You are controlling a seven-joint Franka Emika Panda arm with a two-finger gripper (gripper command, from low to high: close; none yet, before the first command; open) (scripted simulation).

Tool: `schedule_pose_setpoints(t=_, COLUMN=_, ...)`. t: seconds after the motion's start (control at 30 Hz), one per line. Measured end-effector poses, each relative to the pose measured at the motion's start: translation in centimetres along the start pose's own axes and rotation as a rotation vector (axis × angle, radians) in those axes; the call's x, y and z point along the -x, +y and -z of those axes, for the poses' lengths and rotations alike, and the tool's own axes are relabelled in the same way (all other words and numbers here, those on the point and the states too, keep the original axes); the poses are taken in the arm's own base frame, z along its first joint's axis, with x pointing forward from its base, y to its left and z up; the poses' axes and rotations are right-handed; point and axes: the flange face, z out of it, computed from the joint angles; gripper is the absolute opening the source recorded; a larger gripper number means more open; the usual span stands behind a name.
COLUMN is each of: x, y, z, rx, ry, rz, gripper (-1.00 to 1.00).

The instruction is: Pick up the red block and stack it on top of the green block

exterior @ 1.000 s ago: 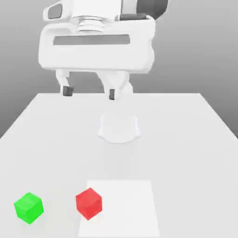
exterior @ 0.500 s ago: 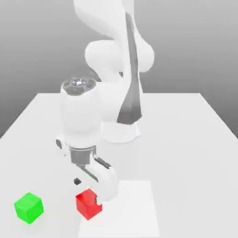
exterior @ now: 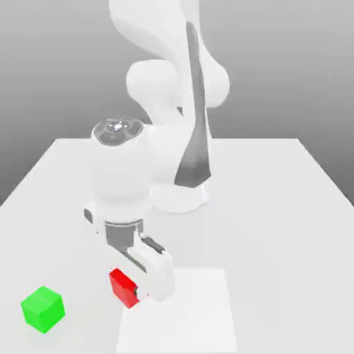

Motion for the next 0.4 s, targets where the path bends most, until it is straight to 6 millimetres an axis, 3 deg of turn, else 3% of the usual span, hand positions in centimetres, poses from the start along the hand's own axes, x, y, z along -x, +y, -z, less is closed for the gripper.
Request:
schedule_pose_setpoints(t=0.13, x=-10.2, y=-1.0, z=2.3, rx=0.000, ry=-0.001, rz=-0.217, gripper=-1.00)
schedule_pose_setpoints(t=0.2, x=-12.4, y=-1.0, z=0.9, rx=0.000, ry=-0.001, rz=-0.263, gripper=-1.00)
schedule_pose_setpoints(t=0.27, x=-13.0, y=-1.0, z=-1.5, rx=0.000, ry=-0.001, rz=-0.274, gripper=-1.00)
schedule_pose_setpoints(t=0.3, x=-13.1, y=-0.9, z=-2.6, rx=0.000, ry=-0.001, rz=-0.276, gripper=1.00)
schedule_pose_setpoints(t=0.4, x=-13.1, y=-0.9, z=-2.6, rx=0.000, ry=-0.001, rz=-0.276, gripper=1.00)
